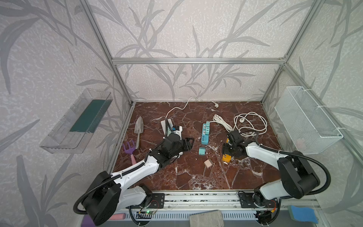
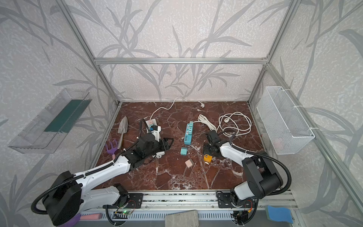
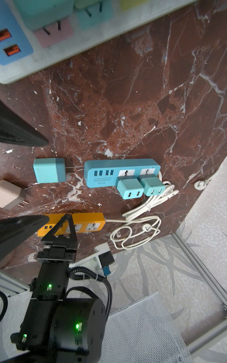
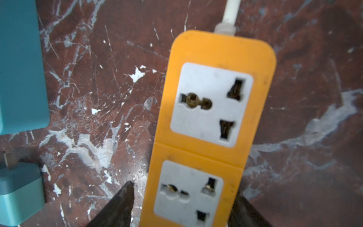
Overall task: Insert plugs into power strip
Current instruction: Place the socket at the middle-right of the table, then move the plug to the center of the table.
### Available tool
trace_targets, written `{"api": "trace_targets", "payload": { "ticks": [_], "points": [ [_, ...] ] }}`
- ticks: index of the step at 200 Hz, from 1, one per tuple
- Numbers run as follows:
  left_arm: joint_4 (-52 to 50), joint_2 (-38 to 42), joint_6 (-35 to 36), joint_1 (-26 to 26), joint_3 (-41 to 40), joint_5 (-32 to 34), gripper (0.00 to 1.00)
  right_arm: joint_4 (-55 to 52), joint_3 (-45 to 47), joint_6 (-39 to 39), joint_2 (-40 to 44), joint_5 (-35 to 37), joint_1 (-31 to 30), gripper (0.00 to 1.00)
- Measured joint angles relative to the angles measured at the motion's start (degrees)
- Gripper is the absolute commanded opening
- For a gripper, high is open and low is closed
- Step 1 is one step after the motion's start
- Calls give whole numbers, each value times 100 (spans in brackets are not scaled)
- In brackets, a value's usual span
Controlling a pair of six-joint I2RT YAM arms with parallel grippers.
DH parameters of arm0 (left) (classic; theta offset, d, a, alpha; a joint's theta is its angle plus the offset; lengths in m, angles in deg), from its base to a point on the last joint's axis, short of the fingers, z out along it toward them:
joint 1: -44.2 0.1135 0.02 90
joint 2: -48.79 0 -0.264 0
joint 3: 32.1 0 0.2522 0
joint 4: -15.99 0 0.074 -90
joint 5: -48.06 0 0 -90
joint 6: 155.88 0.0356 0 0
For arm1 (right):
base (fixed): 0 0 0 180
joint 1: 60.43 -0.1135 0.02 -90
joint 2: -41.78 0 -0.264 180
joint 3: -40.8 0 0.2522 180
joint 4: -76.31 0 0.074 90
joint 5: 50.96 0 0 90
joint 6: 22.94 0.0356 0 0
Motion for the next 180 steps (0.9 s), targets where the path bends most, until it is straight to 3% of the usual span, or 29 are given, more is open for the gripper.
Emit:
{"api": "trace_targets", "payload": {
  "ticks": [62,103,146,180],
  "points": [
    [-1467,-798,1045,-1001,1130,304,57,-592,76,-251,1690,254,0,80],
    [-2138,-1759,1298,-1001,1777,557,56,-684,251,-442,2302,243,0,80],
    [-2741,-2826,1810,-997,2811,496,63,-638,402,-623,2352,236,0,81],
    [-3029,-3499,2020,-997,3351,361,64,-511,487,-699,2391,210,0,83]
  ]
}}
